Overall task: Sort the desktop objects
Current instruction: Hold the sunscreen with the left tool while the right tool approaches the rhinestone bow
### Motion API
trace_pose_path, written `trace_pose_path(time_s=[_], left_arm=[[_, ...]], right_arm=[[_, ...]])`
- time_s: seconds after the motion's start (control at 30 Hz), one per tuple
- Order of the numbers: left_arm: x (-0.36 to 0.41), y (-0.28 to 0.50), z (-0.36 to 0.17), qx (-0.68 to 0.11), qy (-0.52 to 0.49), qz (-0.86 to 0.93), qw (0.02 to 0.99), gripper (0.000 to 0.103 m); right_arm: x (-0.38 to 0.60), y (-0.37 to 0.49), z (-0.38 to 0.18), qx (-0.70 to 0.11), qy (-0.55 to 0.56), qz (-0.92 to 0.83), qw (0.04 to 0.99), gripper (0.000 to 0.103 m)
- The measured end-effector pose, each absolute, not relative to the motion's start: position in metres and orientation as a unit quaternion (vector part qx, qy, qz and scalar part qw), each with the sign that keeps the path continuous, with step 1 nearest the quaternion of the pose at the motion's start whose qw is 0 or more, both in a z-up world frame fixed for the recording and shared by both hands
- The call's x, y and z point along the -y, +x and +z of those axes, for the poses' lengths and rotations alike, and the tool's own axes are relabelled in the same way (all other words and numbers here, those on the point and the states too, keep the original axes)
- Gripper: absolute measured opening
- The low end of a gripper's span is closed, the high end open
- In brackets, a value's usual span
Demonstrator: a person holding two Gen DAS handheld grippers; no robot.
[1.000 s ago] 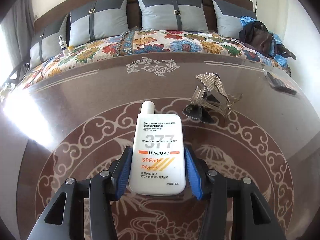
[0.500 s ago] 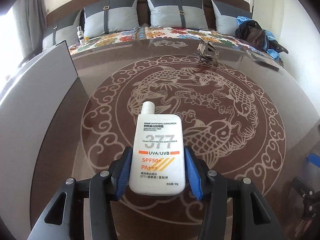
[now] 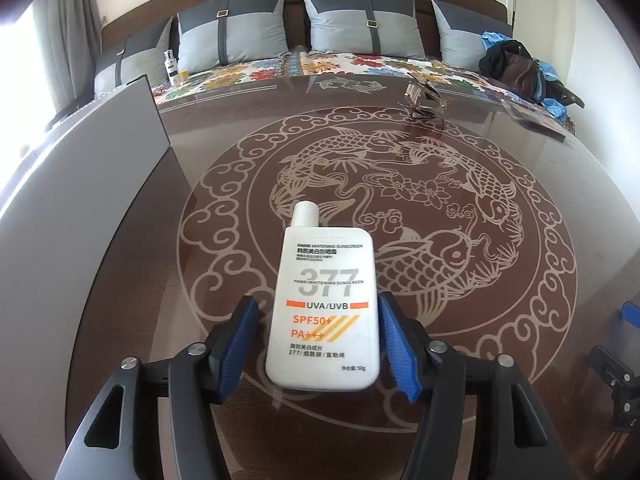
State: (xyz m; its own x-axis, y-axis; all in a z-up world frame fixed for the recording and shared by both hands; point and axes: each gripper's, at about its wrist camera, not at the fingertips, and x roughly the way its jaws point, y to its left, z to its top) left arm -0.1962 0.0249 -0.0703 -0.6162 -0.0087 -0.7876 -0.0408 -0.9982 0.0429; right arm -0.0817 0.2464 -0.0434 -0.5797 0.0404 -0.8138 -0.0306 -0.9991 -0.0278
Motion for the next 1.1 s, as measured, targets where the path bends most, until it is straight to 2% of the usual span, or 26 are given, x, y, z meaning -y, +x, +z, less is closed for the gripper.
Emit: trace_pose_path(time_s=[0.03,0.07,0.2,0.23,1.1], left_arm=[[-0.0196,-0.1980,-0.0718,-0.018,-0.444,0.896,-0.003,0.090],[-0.0134,-0.1996,-0.0734,0.002,-0.450,0.893,-0.005,0.091],[-0.0152,-0.1982,-0.0754,-0.003,-0.451,0.892,-0.001,0.097],[-0.0158,-0.1985,-0.0761,-0.003,-0.453,0.891,0.002,0.103],[-0.0160,-0.1988,-0.0764,-0.004,-0.456,0.890,0.006,0.103]], right_arm=[[-0.2464,-0.0817,-0.0434,0.005,-0.458,0.889,0.020,0.103],[-0.2463,-0.0817,-0.0433,0.005,-0.458,0.889,0.020,0.103],[-0.2464,-0.0817,-0.0434,0.005,-0.458,0.889,0.020,0.103],[-0.2464,-0.0816,-0.0433,0.005,-0.458,0.889,0.020,0.103],[-0.2466,-0.0814,-0.0432,0.004,-0.458,0.889,0.020,0.103]])
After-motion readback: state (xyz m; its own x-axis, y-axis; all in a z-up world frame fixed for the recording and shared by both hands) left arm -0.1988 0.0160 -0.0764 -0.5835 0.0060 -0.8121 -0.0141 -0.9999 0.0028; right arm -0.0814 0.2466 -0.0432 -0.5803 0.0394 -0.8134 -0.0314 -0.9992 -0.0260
